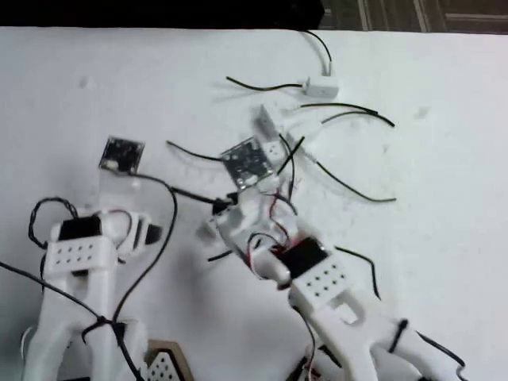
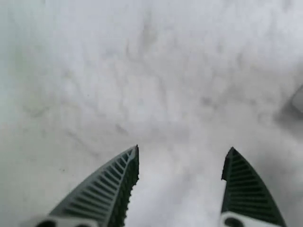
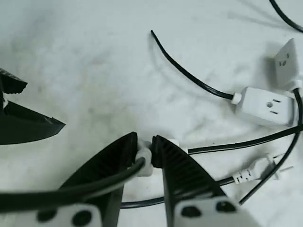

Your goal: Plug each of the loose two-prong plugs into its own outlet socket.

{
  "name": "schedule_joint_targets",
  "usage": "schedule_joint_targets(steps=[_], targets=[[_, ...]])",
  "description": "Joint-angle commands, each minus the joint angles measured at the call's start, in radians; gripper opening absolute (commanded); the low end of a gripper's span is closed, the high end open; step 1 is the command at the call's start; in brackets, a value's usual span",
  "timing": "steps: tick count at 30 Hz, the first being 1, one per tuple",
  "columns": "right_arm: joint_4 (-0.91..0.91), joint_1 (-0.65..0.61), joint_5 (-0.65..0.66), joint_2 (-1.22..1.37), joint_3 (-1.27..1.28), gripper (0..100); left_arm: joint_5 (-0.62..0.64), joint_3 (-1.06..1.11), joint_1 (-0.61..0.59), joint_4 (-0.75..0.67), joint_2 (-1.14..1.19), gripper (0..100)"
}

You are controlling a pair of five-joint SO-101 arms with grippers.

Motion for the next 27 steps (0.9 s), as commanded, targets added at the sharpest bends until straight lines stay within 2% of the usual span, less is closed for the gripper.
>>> schedule_joint_targets(steps=[1,10,19,27], targets=[[-0.088,-0.018,0.049,0.079,-0.006,1.6,-0.012,0.077,-0.015,-0.089,-0.050,29],[-0.120,-0.041,0.135,0.166,-0.009,1.6,-0.012,0.084,-0.013,-0.097,-0.061,29],[-0.165,-0.054,0.141,0.237,-0.029,1.6,-0.005,0.078,-0.074,-0.100,-0.061,29],[-0.163,-0.051,0.143,0.305,-0.055,1.7,-0.005,0.078,-0.076,-0.100,-0.061,29]])
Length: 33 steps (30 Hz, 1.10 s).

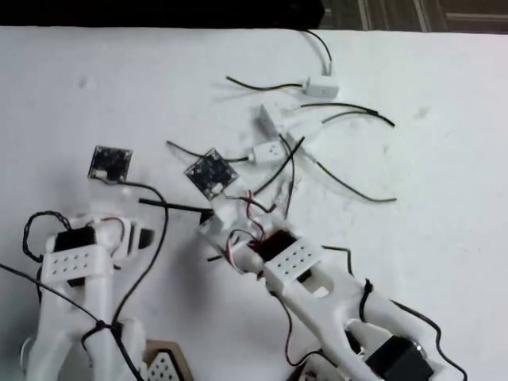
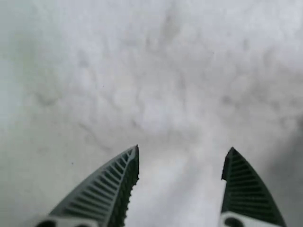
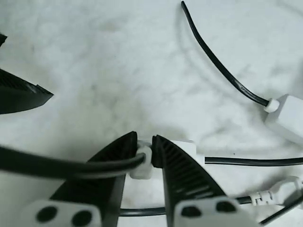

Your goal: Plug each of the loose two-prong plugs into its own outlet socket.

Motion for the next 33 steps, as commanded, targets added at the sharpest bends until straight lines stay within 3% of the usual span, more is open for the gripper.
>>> schedule_joint_targets(steps=[1,21,33], targets=[[-0.008,-0.004,0.008,0.012,-0.025,1.7,-0.003,-0.011,-0.007,-0.017,-0.028,29],[-0.015,-0.002,-0.002,0.021,-0.025,1.7,-0.006,-0.009,-0.005,-0.017,-0.028,29],[-0.008,-0.004,0.006,0.183,-0.032,1.7,-0.008,-0.009,-0.007,-0.017,-0.028,29]])
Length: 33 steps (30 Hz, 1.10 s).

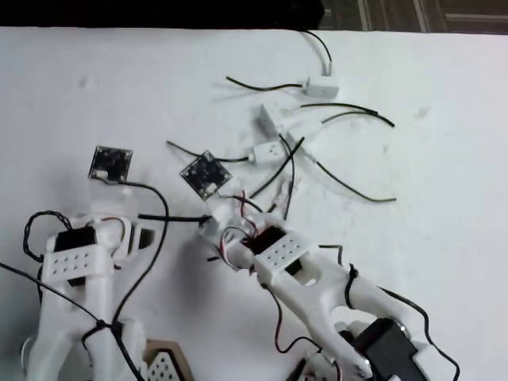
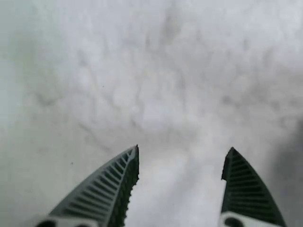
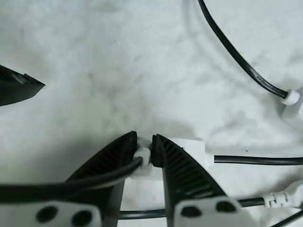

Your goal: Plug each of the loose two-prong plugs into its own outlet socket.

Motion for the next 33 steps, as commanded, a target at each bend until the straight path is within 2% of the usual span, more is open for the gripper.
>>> schedule_joint_targets(steps=[1,9,13,17,25,33], targets=[[0.016,0.001,0.008,0.027,-0.003,1.7,-0.008,-0.009,-0.007,-0.017,-0.028,29],[0.025,0.038,0.005,-0.061,-0.040,1.7,-0.005,-0.009,-0.010,-0.017,-0.028,29],[0.096,0.073,0.002,-0.143,-0.132,1.7,-0.005,-0.009,-0.010,-0.017,-0.028,29],[0.131,0.097,0.002,-0.117,-0.245,1.7,-0.005,-0.009,-0.010,-0.017,-0.028,29],[0.124,0.165,0.006,0.099,-0.543,1.7,-0.008,-0.008,-0.010,-0.017,-0.028,29],[0.122,0.225,0.002,0.503,-0.984,1.7,-0.009,-0.008,-0.010,-0.017,-0.028,29]])
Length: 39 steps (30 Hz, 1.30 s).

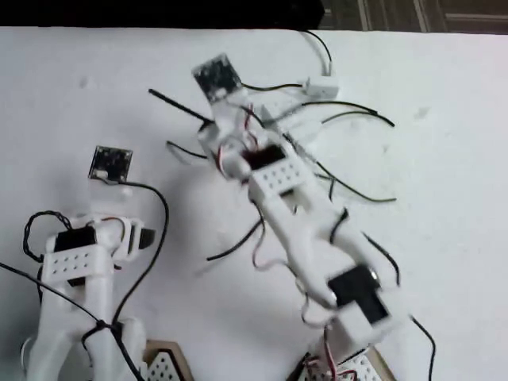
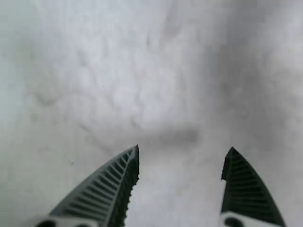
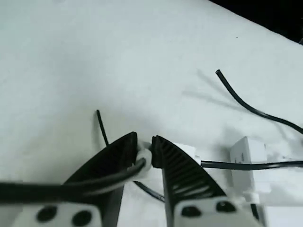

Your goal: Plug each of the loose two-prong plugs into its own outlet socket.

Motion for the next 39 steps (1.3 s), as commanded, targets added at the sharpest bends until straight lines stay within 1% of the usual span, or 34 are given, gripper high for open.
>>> schedule_joint_targets(steps=[1,4,5,9,11,19,22,23,25,27,31,35,39], targets=[[-0.005,0.021,0.003,0.145,-0.219,1.7,-0.009,-0.008,-0.010,-0.017,-0.028,29],[0.013,0.022,0.006,0.265,-0.316,2.0,-0.009,-0.006,-0.010,-0.017,-0.028,29],[0.048,0.022,0.006,0.286,-0.339,3.6,-0.009,-0.006,-0.010,-0.017,-0.028,29],[0.255,0.016,0.002,0.280,-0.408,20.5,-0.009,-0.006,-0.010,-0.017,-0.028,29],[0.358,0.016,0.006,0.232,-0.437,24.8,-0.009,-0.006,-0.010,-0.017,-0.028,29],[0.702,0.079,0.006,-0.104,-0.448,18.6,-0.011,-0.006,-0.010,-0.017,-0.028,29],[0.839,0.114,0.011,-0.199,-0.446,18.3,-0.011,-0.006,-0.010,-0.017,-0.028,29],[0.883,0.124,0.031,-0.222,-0.440,18.3,-0.011,-0.006,-0.010,-0.017,-0.028,29],[0.952,0.130,0.127,-0.266,-0.400,18.3,-0.011,-0.006,-0.010,-0.017,-0.028,29],[1.009,0.131,0.252,-0.311,-0.338,18.2,-0.011,-0.006,-0.010,-0.017,-0.028,29],[1.018,0.156,0.552,-0.392,-0.127,18.3,-0.011,-0.006,-0.010,-0.017,-0.028,29],[0.903,0.202,0.839,-0.424,0.106,18.3,-0.011,-0.005,-0.010,-0.017,-0.028,29],[0.717,0.231,1.040,-0.423,0.308,18.3,-0.011,-0.005,-0.010,-0.017,-0.028,29]])
